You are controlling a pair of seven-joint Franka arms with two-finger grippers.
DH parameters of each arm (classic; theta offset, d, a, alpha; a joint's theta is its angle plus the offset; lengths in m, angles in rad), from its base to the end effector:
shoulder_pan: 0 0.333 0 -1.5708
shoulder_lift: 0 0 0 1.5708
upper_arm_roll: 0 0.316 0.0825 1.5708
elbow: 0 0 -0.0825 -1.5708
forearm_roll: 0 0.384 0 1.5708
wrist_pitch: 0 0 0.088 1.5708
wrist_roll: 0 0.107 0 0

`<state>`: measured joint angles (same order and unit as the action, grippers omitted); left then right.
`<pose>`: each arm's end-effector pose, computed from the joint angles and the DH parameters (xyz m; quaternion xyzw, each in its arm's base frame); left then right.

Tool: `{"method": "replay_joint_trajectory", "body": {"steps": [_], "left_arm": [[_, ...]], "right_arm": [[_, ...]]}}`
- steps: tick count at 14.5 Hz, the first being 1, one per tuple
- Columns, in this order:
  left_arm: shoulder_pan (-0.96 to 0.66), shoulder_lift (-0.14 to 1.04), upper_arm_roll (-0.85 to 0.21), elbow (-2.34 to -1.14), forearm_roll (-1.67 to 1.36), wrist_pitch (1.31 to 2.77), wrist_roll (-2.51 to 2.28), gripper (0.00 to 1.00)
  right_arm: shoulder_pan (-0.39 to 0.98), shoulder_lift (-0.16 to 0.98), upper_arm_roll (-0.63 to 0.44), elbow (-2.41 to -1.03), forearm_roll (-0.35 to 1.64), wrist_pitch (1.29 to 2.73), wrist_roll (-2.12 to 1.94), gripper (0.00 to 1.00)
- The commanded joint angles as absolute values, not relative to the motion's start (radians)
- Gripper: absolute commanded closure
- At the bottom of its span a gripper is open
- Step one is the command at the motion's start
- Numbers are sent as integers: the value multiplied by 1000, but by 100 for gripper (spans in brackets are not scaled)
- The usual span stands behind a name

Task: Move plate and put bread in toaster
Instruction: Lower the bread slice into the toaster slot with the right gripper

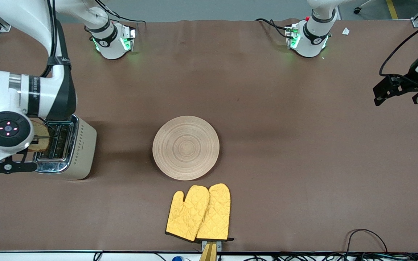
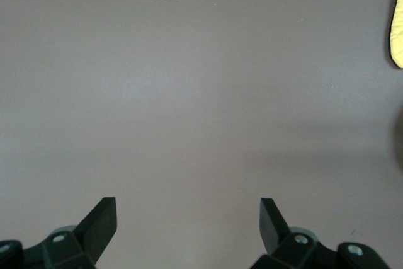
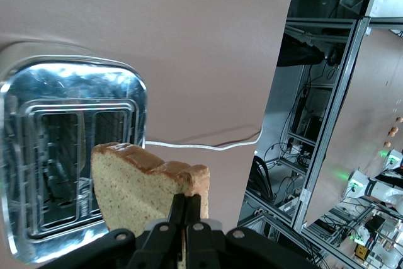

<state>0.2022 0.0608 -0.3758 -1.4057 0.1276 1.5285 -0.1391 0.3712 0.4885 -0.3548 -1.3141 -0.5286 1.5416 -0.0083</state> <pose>0.5631 -0.0765 0.6670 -0.9980 0.0117 -0.0407 0.0467 0.6720 0.0050 0.4786 0.9332 0.0433 -0.1067 0.3403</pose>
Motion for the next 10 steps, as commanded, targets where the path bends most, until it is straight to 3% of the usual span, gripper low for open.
{"method": "replay_joint_trajectory", "body": {"steps": [1,7,10], "left_arm": [[71,11,-246,-1457,74,1493,-127,0],[-29,-100,-135,-1604,-11,1494,-129,0],[-31,-120,-138,-1634,-12,1496,-133,0]], "right_arm": [[364,509,-344,-1342,-516,1568,3,100],[377,546,-341,-1344,-402,1571,87,100],[383,560,-336,-1344,-384,1577,132,100]]}}
